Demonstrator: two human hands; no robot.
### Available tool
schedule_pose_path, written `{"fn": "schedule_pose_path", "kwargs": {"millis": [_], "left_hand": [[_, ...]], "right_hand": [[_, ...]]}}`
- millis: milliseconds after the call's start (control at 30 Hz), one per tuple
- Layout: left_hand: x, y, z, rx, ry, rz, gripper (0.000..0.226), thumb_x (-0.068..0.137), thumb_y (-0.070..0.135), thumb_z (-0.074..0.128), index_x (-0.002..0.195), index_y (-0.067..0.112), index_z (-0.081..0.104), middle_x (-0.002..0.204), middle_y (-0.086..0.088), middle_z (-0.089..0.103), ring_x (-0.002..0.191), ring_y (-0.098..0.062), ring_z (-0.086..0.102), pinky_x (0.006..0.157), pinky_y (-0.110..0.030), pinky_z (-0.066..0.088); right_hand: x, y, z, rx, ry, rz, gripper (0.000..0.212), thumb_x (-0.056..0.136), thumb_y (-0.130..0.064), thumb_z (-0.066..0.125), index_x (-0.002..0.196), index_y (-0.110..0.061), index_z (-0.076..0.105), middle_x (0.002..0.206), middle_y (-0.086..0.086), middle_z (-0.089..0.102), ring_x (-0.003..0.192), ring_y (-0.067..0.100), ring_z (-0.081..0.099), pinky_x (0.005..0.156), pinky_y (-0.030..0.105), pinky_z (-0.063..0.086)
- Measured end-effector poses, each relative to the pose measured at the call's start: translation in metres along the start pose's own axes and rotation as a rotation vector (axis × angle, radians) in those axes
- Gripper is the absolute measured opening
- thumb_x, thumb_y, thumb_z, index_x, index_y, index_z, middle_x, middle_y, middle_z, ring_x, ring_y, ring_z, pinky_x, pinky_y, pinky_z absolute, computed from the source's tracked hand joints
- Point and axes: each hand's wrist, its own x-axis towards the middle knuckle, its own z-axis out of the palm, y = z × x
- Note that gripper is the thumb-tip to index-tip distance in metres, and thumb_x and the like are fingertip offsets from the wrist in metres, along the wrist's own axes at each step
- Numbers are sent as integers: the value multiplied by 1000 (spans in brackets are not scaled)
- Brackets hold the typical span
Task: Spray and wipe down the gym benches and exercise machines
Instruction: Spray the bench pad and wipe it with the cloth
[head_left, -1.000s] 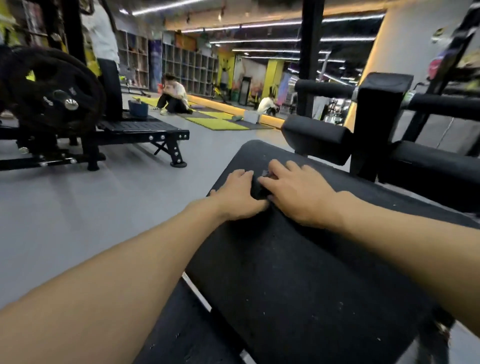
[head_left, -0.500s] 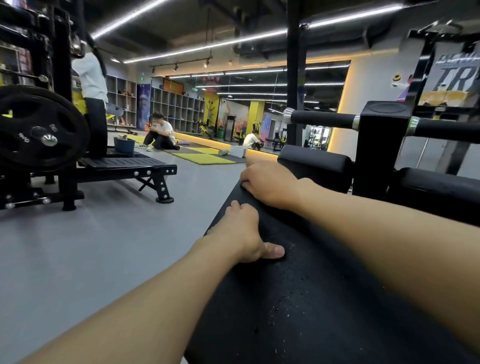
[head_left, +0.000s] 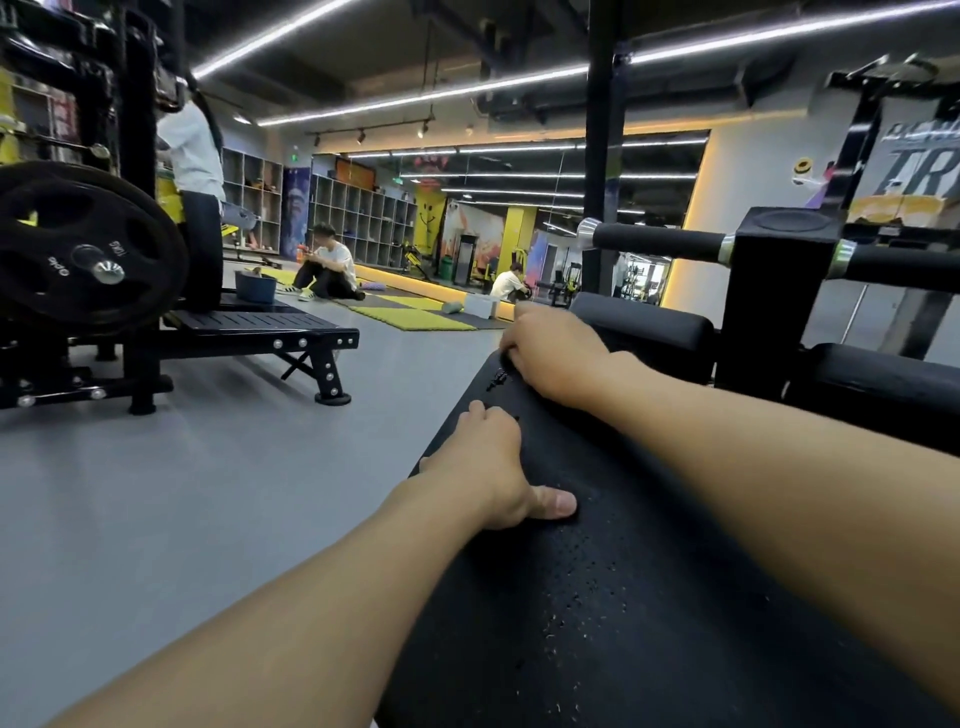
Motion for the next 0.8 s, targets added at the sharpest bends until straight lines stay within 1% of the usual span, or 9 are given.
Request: {"fn": "schedule_pose_path", "kwargs": {"millis": [67,133,200,267,433,567,700,733,800], "left_hand": [[-1,0,0,-4,7,-11,110,70,62,80,148,5,28,158,-13,25,144,-30,32,111,-49,39],[-2,0,-1,-10,10,-19,109,70,62,80,147,5,28,157,-14,28,142,-31,34,110,-49,40],[-4,1,-2,-28,0,-22,106,71,62,80,145,6,30,157,-13,29,142,-30,35,109,-49,40],[-5,2,-3,-39,-9,-24,105,71,62,80,145,7,30,157,-12,31,142,-30,36,109,-49,41],[-6,1,-3,-41,16,-17,105,71,60,81,145,7,29,157,-14,32,142,-30,37,109,-48,42],[-7,1,-3,-78,6,-25,104,70,59,81,144,6,31,157,-12,33,142,-29,37,111,-47,40],[-7,2,-4,-56,11,-27,99,72,57,81,142,7,32,155,-14,36,141,-30,38,110,-46,41],[-7,2,-4,-65,9,-28,100,72,57,81,143,7,32,156,-14,36,141,-30,38,110,-46,41],[-6,1,-3,-88,9,-22,102,70,59,81,143,7,31,157,-12,35,142,-29,38,110,-47,41]], "right_hand": [[-12,-17,2,0,-69,-119,25,100,-18,48,107,-17,72,99,-1,46,88,23,57,72,43,52],[-25,-18,-2,37,-115,-235,27,101,-22,47,110,-22,72,99,-1,47,89,19,55,71,41,50],[-21,2,-10,32,-45,-121,27,101,-20,48,115,-25,71,98,-4,45,85,16,50,66,34,43],[-22,10,-8,24,30,26,27,101,-16,49,115,-21,71,97,-3,43,83,18,48,66,34,40],[-49,-20,-7,23,-111,-245,23,101,-24,47,110,-22,68,106,-2,47,91,20,57,71,42,51],[-35,12,-13,-6,35,43,24,100,-16,50,114,-17,70,100,0,45,84,22,52,67,36,45],[-61,-23,-5,-33,-97,-215,20,100,-20,49,108,-18,67,104,0,43,84,24,56,60,38,43],[-63,-18,-7,-29,-96,-220,22,101,-22,47,110,-20,67,103,-1,42,84,23,56,62,40,46],[-52,5,-15,-28,-23,-69,25,102,-22,47,114,-22,69,99,-2,42,86,24,57,67,40,49]]}}
